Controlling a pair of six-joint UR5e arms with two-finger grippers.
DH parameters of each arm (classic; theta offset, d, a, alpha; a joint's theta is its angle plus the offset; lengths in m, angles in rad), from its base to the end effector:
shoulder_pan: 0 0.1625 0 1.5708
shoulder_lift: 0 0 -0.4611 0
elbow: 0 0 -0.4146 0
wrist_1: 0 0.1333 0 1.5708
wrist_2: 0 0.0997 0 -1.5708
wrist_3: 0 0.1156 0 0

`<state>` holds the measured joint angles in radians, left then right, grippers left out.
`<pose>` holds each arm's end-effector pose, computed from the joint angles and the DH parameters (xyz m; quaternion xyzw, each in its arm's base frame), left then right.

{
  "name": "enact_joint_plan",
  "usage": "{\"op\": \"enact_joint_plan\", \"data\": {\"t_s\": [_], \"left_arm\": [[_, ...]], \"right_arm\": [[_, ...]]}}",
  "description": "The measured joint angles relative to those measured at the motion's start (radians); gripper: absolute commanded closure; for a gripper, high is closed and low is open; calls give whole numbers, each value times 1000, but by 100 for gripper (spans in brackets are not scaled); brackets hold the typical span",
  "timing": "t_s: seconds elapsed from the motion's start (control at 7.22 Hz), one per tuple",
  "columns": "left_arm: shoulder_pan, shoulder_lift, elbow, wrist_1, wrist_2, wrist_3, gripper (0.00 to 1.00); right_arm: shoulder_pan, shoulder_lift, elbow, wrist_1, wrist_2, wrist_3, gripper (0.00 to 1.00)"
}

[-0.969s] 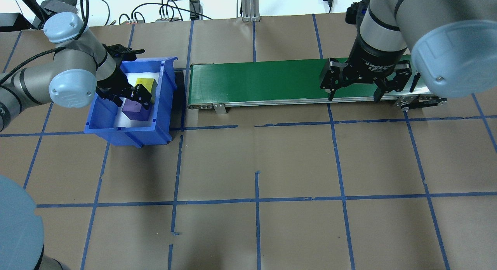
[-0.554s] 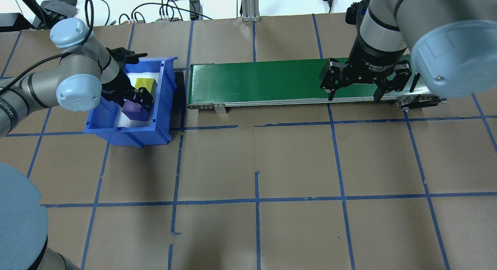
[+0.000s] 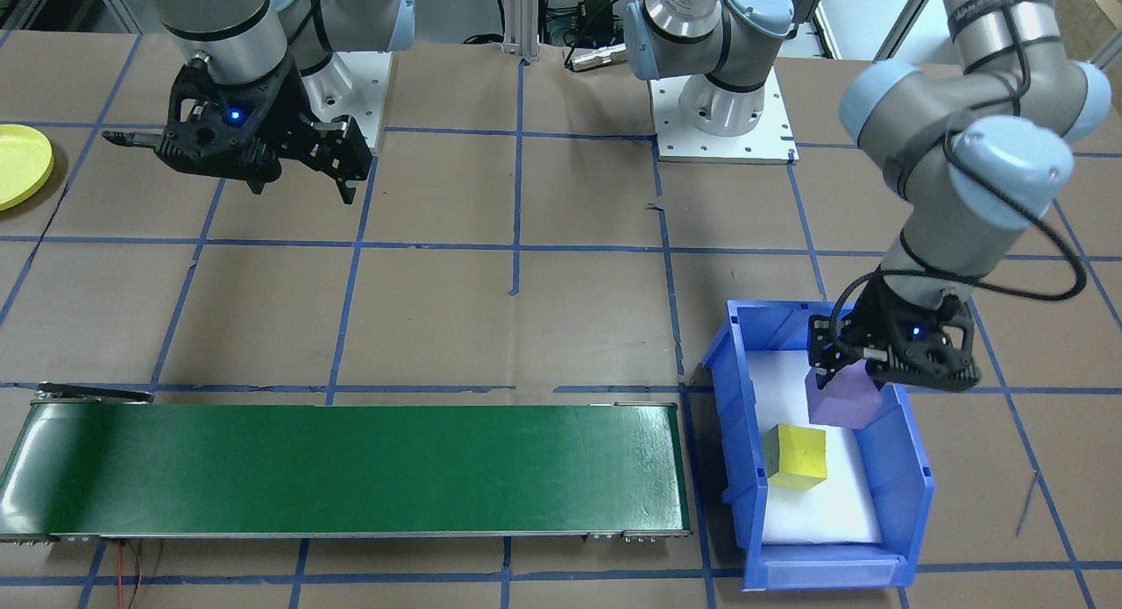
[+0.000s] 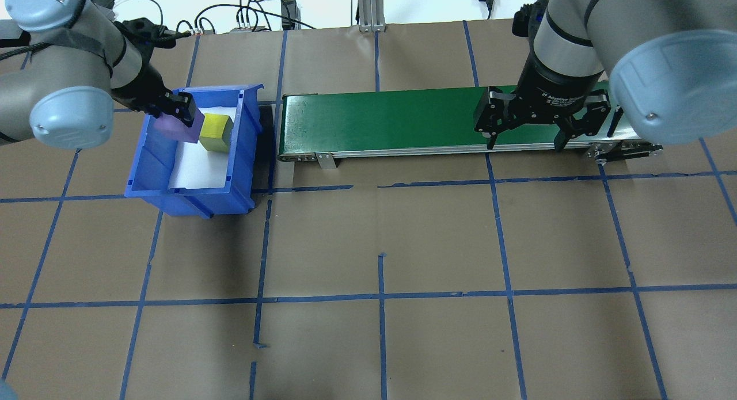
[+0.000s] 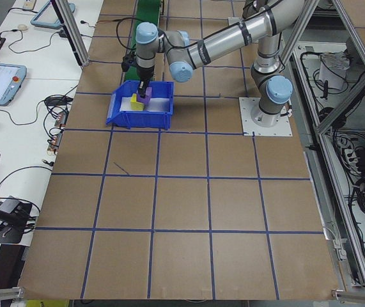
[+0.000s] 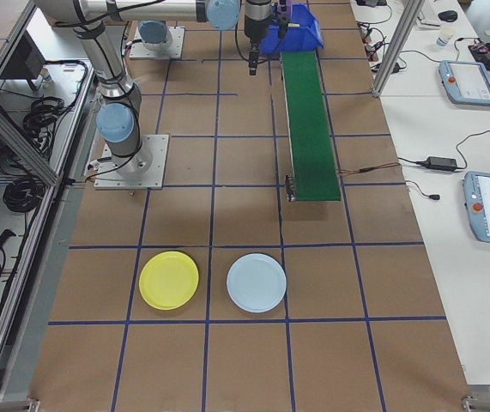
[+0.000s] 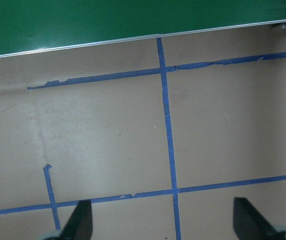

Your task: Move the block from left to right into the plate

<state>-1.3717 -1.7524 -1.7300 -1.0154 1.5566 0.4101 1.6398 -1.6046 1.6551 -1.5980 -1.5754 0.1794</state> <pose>-0.0144 -0.6110 0.3857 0.1055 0.9886 -0.1043 0.0254 0.1666 -0.4851 0.4845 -0.0551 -0.9984 -0.0113 0.0037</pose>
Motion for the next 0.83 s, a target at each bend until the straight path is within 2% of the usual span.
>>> {"op": "enact_joint_plan", "data": {"t_s": [0.28, 0.42, 0.69, 0.83], "left_arm": [[-83, 90, 10, 1, -26, -6, 76], [-129, 91, 13, 13, -38, -10, 76], [-171, 17, 10, 47, -141, -10, 76], [-181, -24, 7, 59, -174, -10, 76]], "right_arm": [[0, 0, 0, 0, 0, 0, 0], [0, 0, 1, 0, 0, 0, 0], [0, 0, 1, 0, 0, 0, 0], [0, 0, 1, 0, 0, 0, 0]]}}
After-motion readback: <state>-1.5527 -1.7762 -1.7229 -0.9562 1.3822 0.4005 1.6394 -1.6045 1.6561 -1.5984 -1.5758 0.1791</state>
